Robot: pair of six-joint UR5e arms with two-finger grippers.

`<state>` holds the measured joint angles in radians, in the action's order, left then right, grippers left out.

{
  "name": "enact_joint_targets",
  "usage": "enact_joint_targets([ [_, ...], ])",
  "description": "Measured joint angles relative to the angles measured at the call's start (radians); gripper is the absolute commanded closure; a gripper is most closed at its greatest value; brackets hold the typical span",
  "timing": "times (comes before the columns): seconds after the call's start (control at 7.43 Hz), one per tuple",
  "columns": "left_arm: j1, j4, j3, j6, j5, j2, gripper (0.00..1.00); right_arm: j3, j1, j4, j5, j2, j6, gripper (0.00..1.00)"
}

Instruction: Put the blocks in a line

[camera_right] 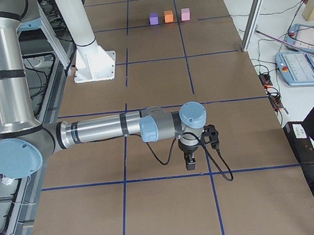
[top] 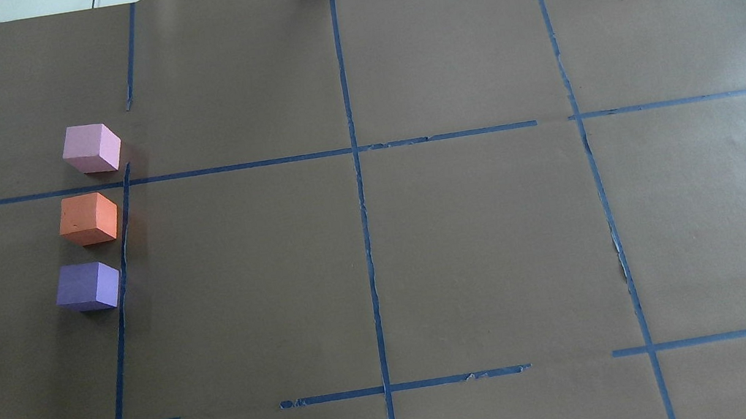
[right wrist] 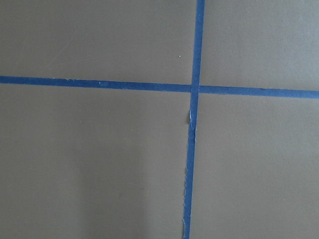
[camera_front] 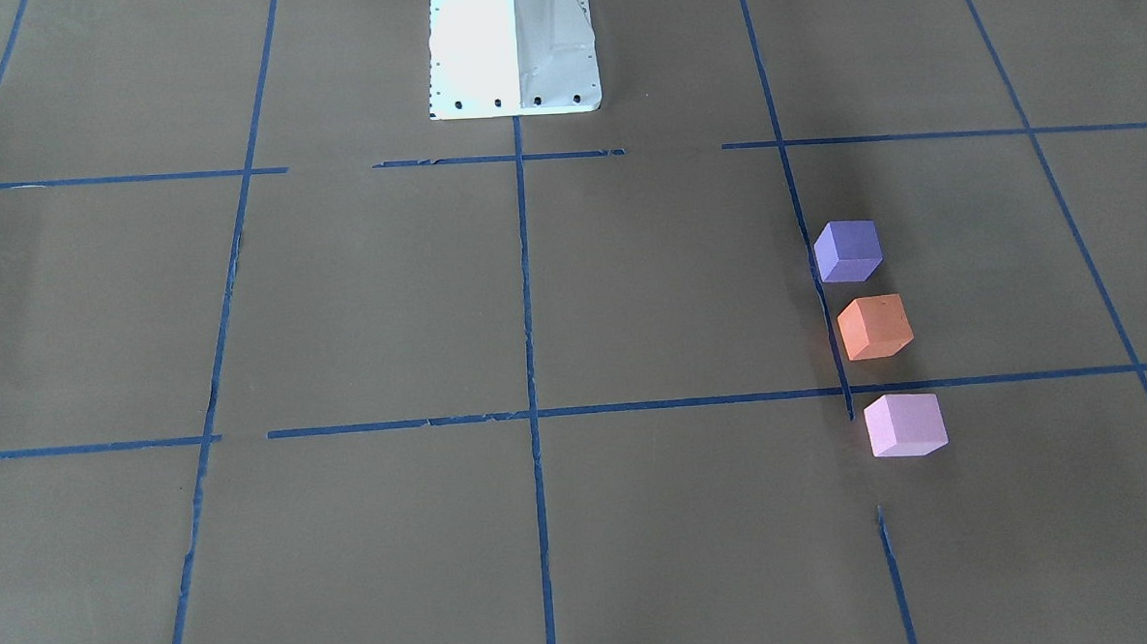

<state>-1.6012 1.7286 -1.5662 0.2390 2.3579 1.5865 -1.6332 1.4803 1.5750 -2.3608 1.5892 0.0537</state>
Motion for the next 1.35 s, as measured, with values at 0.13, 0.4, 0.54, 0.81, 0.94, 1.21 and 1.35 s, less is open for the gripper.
enact_joint_targets([
  [0.13,0.0,-0.002,-0.002,-0.006,0.002,0.002,0.0,0.0,0.0,-0.001,0.0,0.0,0.0,0.0],
  [0.4,0.0,-0.004,-0.004,-0.074,0.001,0.003,0.0,0.0,0.0,0.0,0.0,0.0,0.0,0.0],
  [0.54,0.0,-0.005,-0.004,-0.107,0.001,0.003,0.0,0.0,0.0,0.0,0.0,0.0,0.0,0.0],
  [0.81,0.0,-0.037,-0.005,-0.127,0.001,0.006,0.0,0.0,0.0,-0.001,0.0,0.0,0.0,0.0],
  [0.94,0.002,-0.096,-0.005,-0.129,0.0,0.017,0.0,0.0,0.0,-0.001,0.0,0.0,0.0,0.0],
  [1.21,0.003,-0.177,-0.003,-0.13,-0.003,0.04,0.0,0.0,0.0,0.0,0.0,0.0,0.0,0.0],
  [1.35,0.003,-0.187,-0.002,-0.13,-0.004,0.044,0.0,0.0,0.0,0.0,0.0,0.0,0.0,0.0],
])
